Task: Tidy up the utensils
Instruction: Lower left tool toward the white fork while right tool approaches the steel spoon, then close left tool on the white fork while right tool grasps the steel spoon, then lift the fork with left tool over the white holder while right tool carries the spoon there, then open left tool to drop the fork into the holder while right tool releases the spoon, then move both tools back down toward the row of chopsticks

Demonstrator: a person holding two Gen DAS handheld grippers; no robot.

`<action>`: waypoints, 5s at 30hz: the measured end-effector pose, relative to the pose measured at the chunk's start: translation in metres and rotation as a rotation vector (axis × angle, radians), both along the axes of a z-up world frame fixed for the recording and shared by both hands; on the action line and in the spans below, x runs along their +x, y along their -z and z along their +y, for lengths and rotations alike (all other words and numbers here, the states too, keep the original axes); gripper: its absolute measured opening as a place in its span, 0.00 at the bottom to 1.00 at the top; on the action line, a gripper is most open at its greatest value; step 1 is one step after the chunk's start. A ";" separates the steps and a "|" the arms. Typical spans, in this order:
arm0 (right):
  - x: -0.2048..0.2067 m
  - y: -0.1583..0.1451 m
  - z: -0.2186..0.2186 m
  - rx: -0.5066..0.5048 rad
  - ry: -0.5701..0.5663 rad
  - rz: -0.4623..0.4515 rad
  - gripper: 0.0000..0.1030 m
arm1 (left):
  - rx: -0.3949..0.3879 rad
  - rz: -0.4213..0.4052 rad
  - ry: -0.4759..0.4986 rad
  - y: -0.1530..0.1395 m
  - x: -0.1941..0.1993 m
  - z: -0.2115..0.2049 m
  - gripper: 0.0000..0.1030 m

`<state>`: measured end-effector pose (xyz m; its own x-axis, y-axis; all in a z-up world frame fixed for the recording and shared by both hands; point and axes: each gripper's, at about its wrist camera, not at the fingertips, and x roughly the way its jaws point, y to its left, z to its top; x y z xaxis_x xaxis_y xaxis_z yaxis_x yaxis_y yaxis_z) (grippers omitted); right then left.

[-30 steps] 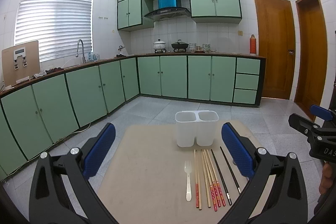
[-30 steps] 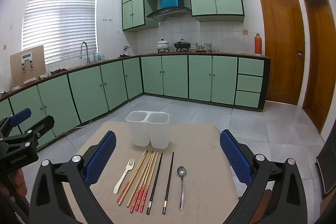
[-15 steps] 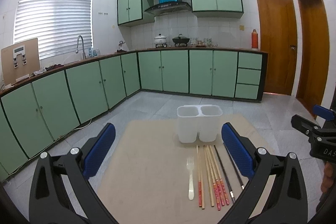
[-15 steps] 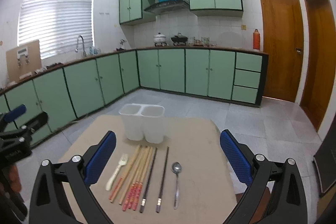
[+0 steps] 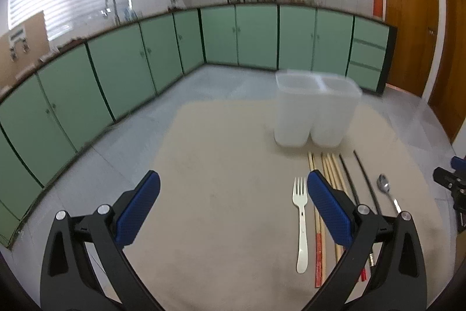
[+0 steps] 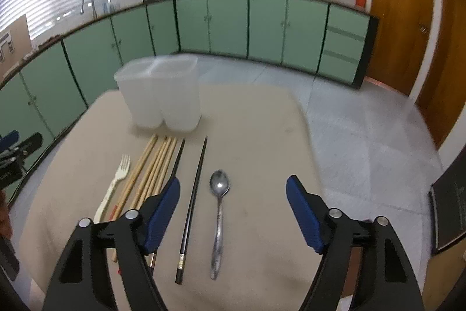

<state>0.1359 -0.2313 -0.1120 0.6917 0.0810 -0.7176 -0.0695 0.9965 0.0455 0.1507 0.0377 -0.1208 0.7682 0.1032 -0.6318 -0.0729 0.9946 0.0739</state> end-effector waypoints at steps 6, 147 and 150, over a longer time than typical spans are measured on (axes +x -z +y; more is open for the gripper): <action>0.036 0.043 0.005 0.042 -0.035 0.122 0.63 | -0.008 0.092 0.039 0.034 0.037 -0.018 0.94; -0.035 0.055 0.010 0.137 0.007 -0.107 0.76 | -0.182 0.061 0.180 0.062 -0.004 -0.034 0.74; -0.053 0.065 0.013 0.116 -0.009 -0.087 0.70 | -0.163 0.080 0.189 0.072 -0.016 -0.039 0.73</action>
